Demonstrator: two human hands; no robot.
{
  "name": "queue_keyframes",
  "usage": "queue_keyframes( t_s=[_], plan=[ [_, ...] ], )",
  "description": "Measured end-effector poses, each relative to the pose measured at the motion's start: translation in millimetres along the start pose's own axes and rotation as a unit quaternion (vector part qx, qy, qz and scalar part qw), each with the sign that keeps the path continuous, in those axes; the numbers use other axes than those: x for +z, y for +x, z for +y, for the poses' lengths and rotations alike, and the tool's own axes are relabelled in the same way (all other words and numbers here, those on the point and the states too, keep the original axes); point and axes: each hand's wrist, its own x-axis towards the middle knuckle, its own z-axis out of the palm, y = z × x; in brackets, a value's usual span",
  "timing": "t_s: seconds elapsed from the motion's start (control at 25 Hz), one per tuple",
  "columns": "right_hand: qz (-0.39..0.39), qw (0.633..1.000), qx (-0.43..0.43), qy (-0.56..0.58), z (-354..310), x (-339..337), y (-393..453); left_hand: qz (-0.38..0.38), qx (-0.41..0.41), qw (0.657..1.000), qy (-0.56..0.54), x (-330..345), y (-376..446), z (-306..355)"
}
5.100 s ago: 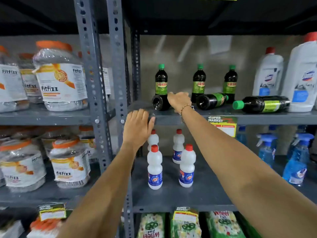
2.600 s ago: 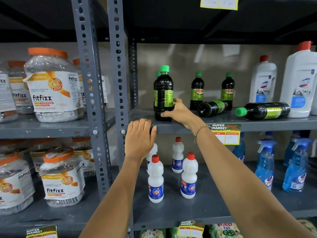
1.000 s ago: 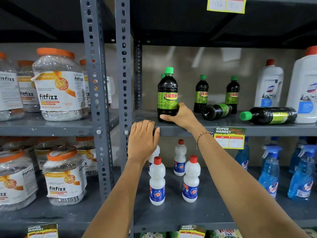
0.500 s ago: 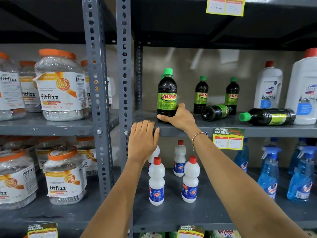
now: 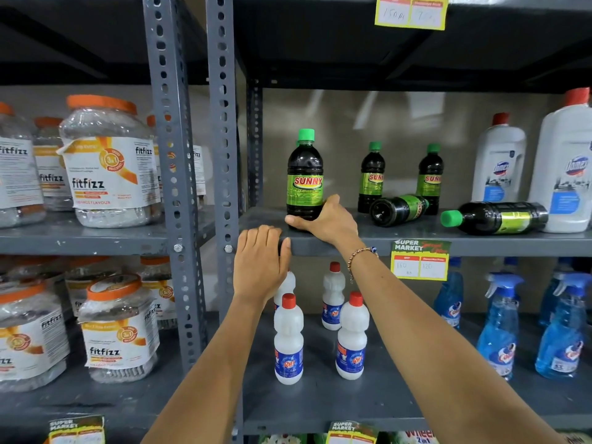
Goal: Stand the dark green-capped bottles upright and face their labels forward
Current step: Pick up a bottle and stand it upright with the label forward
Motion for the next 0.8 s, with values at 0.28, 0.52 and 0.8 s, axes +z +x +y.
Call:
queue_keyframes(
  t_s=[0.28,0.52,0.8],
  plan=[
    [-0.106,0.924,0.041,0.366,18,-23,10,-0.087,-0.132,0.982,-0.102,-24,38,16],
    [-0.118,0.919,0.018,0.375,21,-16,20,-0.346,-0.249,0.875,-0.229,-20,90,13],
    [-0.102,0.920,0.020,0.377,21,-15,21,-0.328,-0.240,0.860,-0.310,-11,91,3]
  ],
)
